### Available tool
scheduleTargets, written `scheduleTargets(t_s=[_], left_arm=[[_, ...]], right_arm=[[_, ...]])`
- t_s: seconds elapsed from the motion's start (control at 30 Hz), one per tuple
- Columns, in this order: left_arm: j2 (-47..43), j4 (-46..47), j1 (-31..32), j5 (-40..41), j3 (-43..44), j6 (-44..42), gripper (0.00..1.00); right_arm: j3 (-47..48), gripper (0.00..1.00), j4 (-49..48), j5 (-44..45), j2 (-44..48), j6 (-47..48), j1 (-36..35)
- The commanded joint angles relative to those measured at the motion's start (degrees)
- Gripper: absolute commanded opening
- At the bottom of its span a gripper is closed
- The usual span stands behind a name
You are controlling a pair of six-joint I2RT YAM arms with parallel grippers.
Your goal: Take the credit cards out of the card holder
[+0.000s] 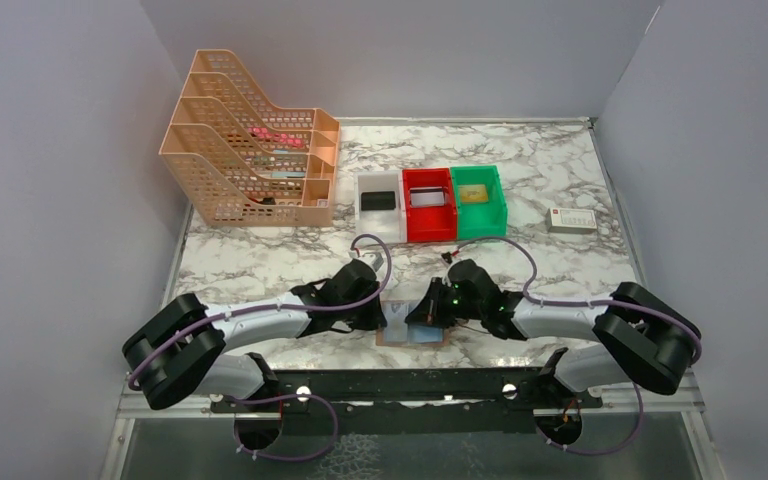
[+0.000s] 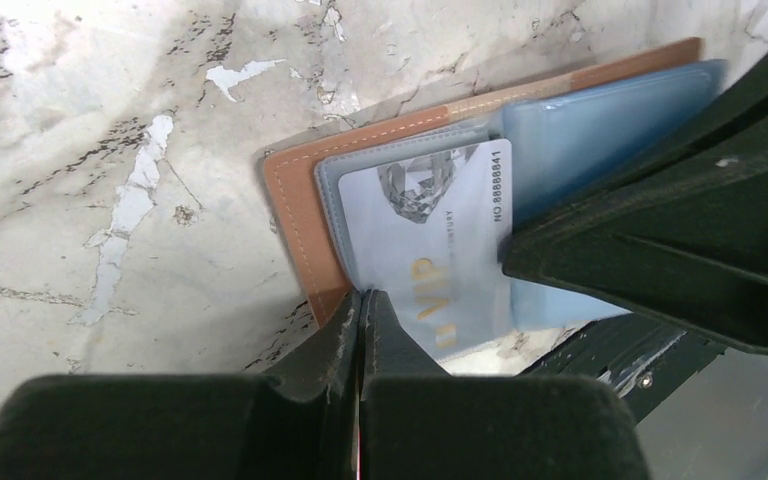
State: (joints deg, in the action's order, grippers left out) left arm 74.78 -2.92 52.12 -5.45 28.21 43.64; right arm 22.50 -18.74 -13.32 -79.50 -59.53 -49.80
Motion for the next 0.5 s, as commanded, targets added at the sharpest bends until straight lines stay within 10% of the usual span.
scheduleTargets(t_s=[0.0, 0.33, 0.47], left_arm=[[-0.15, -4.24, 0.98, 4.20, -0.41, 0.06, 0.00], [-1.39, -5.25, 0.97, 4.90, -0.03, -0.28, 0.00], [-1.74, -4.83, 0.99, 4.63, 0.23, -0.63, 0.00]], right_arm=[[-0.43, 0.01, -1.84, 0.11, 3.72, -1.03, -0.52], [-1.19, 0.01, 2.72, 2.12, 6.53, -0.48, 0.05], [1.43, 0.20, 5.87, 0.84, 3.75, 1.59, 0.06]])
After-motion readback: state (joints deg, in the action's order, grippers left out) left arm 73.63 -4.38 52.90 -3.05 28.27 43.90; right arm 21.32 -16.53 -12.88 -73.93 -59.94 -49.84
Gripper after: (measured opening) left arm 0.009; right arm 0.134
